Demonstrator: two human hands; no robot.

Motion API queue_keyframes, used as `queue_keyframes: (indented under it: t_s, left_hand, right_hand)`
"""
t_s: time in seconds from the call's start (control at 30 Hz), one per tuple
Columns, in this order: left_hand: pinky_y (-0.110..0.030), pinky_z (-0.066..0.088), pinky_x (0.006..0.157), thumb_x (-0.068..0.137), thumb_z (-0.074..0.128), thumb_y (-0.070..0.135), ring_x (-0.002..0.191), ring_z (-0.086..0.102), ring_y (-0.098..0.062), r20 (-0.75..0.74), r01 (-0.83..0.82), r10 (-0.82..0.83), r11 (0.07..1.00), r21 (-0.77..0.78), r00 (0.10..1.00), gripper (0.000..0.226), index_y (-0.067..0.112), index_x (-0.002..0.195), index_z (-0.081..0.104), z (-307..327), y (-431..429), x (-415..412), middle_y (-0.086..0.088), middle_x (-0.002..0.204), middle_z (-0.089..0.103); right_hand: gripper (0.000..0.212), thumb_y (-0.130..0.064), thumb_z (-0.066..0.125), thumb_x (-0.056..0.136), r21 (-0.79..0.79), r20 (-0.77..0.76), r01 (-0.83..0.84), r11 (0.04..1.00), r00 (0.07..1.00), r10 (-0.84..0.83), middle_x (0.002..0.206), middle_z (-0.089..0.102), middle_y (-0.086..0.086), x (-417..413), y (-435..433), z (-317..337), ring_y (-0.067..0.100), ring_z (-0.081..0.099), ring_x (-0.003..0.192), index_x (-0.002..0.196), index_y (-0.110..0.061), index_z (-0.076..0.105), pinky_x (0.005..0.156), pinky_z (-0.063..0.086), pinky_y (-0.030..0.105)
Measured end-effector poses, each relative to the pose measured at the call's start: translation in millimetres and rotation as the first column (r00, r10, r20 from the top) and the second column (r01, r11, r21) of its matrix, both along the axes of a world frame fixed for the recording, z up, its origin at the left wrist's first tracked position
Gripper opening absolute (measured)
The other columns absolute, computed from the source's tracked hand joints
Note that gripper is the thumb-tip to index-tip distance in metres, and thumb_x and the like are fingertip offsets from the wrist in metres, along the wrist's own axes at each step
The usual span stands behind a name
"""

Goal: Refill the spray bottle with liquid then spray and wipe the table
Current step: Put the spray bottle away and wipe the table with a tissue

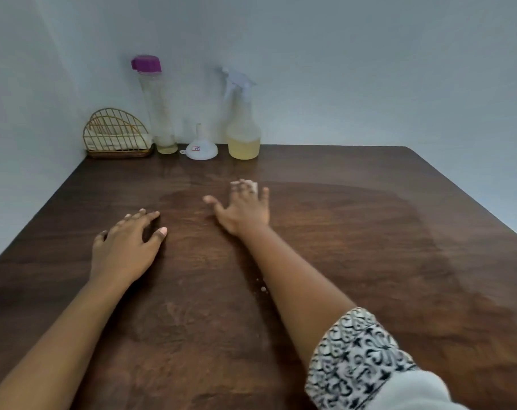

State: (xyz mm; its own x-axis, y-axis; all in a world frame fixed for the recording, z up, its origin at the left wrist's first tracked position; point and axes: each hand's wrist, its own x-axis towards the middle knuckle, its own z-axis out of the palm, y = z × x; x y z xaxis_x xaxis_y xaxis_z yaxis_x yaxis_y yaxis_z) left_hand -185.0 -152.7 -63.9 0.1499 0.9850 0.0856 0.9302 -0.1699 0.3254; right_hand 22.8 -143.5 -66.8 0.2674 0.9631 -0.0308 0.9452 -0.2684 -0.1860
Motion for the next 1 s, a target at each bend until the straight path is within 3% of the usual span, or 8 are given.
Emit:
queue_keyframes:
  t_s: [0.1, 0.23, 0.33, 0.43, 0.67, 0.77, 0.87, 1.0]
  left_hand:
    - [-0.047, 0.033, 0.105, 0.096, 0.048, 0.038, 0.135, 0.041, -0.024, 0.068, -0.011, 0.008, 0.999, 0.044, 0.998, 0.04, 0.026, 0.134, 0.053, 3.1, 4.0, -8.6, 0.0, 0.146, 0.046]
    - [-0.049, 0.038, 0.102, 0.094, 0.049, 0.04, 0.135, 0.041, -0.025, -0.025, 0.052, -0.05, 0.996, 0.074, 0.998, 0.041, 0.027, 0.133, 0.053, 3.6, 18.2, -29.9, -0.001, 0.146, 0.047]
    - [-0.052, 0.026, 0.11, 0.096, 0.04, 0.048, 0.143, 0.029, -0.022, -0.093, 0.033, -0.031, 0.999, 0.014, 0.995, 0.047, 0.032, 0.14, 0.043, 0.2, 30.7, -38.4, 0.0, 0.153, 0.035]
    - [-0.055, 0.015, 0.114, 0.097, 0.035, 0.047, 0.146, 0.021, -0.021, -0.079, -0.034, 0.034, 0.999, -0.005, 0.996, 0.047, 0.034, 0.143, 0.039, -5.3, 36.2, -37.6, 0.0, 0.157, 0.028]
    - [-0.053, 0.019, 0.113, 0.1, 0.027, 0.044, 0.146, 0.019, -0.025, -0.112, -0.154, 0.154, 0.988, 0.009, 0.982, 0.047, 0.036, 0.145, 0.032, -7.7, 38.0, -42.2, -0.001, 0.158, 0.025]
    - [-0.053, 0.021, 0.113, 0.1, 0.026, 0.044, 0.146, 0.019, -0.025, -0.129, -0.134, 0.134, 0.991, 0.007, 0.983, 0.048, 0.037, 0.147, 0.029, -8.4, 38.2, -44.3, -0.001, 0.158, 0.024]
    - [-0.053, 0.018, 0.114, 0.1, 0.025, 0.044, 0.147, 0.017, -0.024, -0.109, -0.127, 0.126, 0.992, -0.006, 0.986, 0.048, 0.037, 0.147, 0.027, -9.4, 36.6, -45.0, -0.001, 0.159, 0.022]
    - [-0.053, 0.015, 0.114, 0.1, 0.025, 0.041, 0.147, 0.015, -0.024, -0.097, -0.139, 0.138, 0.99, -0.008, 0.986, 0.048, 0.035, 0.148, 0.027, -8.9, 35.3, -43.0, 0.0, 0.159, 0.02]
  right_hand:
    - [0.089, -0.074, 0.005, 0.085, 0.0, -0.025, -0.061, 0.998, 0.998, 0.061, 0.16, 0.005, 0.002, -2.6, 0.0, -2.5, 0.017, -0.003, 0.147, 0.152, -0.015, 0.008, 0.114, -0.011, 0.051]
    - [0.088, -0.075, 0.004, 0.084, 0.021, 0.027, 0.196, 0.98, 0.98, -0.197, 0.16, 0.007, -0.001, 92.7, -29.2, -0.9, 0.016, 0.002, 0.147, 0.151, -0.02, 0.012, 0.115, -0.006, 0.054]
    - [0.089, -0.073, 0.003, 0.085, -0.064, 0.036, 0.385, 0.921, 0.923, -0.383, 0.16, 0.001, 0.003, 138.3, -50.4, 5.0, 0.019, -0.003, 0.147, 0.151, -0.014, 0.006, 0.116, -0.007, 0.054]
    - [0.092, -0.073, 0.002, 0.085, -0.069, 0.077, 0.424, 0.903, 0.905, -0.419, 0.16, 0.002, 0.008, 116.6, -33.8, 3.8, 0.022, -0.003, 0.147, 0.151, -0.008, 0.005, 0.116, -0.007, 0.052]
    - [0.087, -0.07, 0.01, 0.088, 0.023, -0.021, -0.102, 0.995, 0.995, 0.102, 0.159, 0.011, 0.006, -89.3, 43.0, -3.1, 0.022, -0.001, 0.147, 0.151, -0.01, 0.013, 0.115, -0.008, 0.049]
    - [0.081, -0.067, 0.01, 0.091, -0.002, -0.041, -0.163, 0.987, 0.986, 0.163, 0.16, 0.006, 0.004, -99.4, 43.1, -1.9, 0.019, -0.003, 0.147, 0.151, -0.013, 0.009, 0.114, -0.013, 0.049]
    - [0.08, -0.069, 0.009, 0.089, 0.047, -0.015, 0.01, 0.999, 1.0, -0.009, 0.16, 0.01, 0.0, -32.7, 29.6, -3.8, 0.016, 0.001, 0.147, 0.151, -0.018, 0.014, 0.114, -0.01, 0.052]
    - [0.086, -0.07, 0.002, 0.087, -0.046, 0.034, 0.308, 0.95, 0.951, -0.307, 0.16, 0.002, 0.004, 59.3, -4.7, 3.1, 0.02, -0.002, 0.147, 0.152, -0.014, 0.005, 0.114, -0.01, 0.053]
